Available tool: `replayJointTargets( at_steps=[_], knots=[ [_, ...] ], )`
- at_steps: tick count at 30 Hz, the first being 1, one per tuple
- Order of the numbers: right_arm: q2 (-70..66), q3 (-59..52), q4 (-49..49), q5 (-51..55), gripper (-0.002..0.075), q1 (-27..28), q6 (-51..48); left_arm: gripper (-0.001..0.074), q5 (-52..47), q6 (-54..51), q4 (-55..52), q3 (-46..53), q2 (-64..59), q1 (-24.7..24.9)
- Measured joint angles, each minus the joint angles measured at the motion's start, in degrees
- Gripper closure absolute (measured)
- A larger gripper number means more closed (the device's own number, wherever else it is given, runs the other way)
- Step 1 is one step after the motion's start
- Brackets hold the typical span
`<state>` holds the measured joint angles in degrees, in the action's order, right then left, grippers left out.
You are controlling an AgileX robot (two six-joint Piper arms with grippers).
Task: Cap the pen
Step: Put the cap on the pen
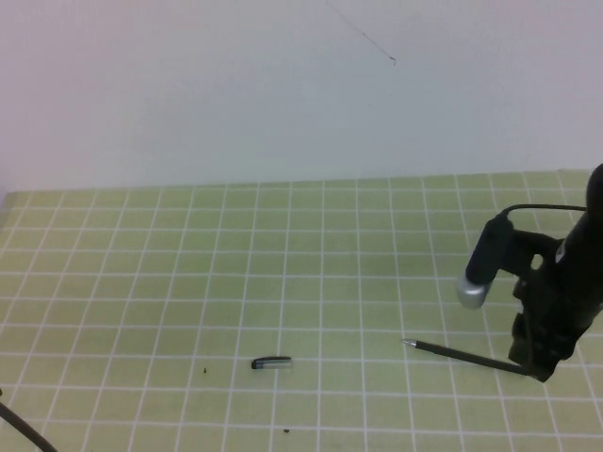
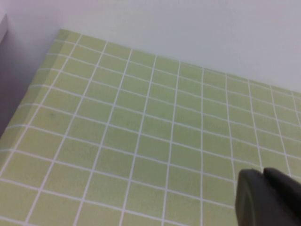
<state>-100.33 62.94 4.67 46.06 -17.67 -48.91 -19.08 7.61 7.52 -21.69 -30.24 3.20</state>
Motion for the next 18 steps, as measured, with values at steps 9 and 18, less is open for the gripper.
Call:
replayJointTargets(
  at_steps=[9,18],
  knots=[
    [-5.90,0.00,-1.82,-6.00,0.0348,-1.05,-0.68,0.0735,-1.21,-0.64,0.00,0.10,0.00,0.00],
    [-8.04,0.00,-3.46,-6.64,0.0444,-1.05,-0.68,0.0735,-1.00,-0.64,0.00,0.10,0.00,0.00]
  ],
)
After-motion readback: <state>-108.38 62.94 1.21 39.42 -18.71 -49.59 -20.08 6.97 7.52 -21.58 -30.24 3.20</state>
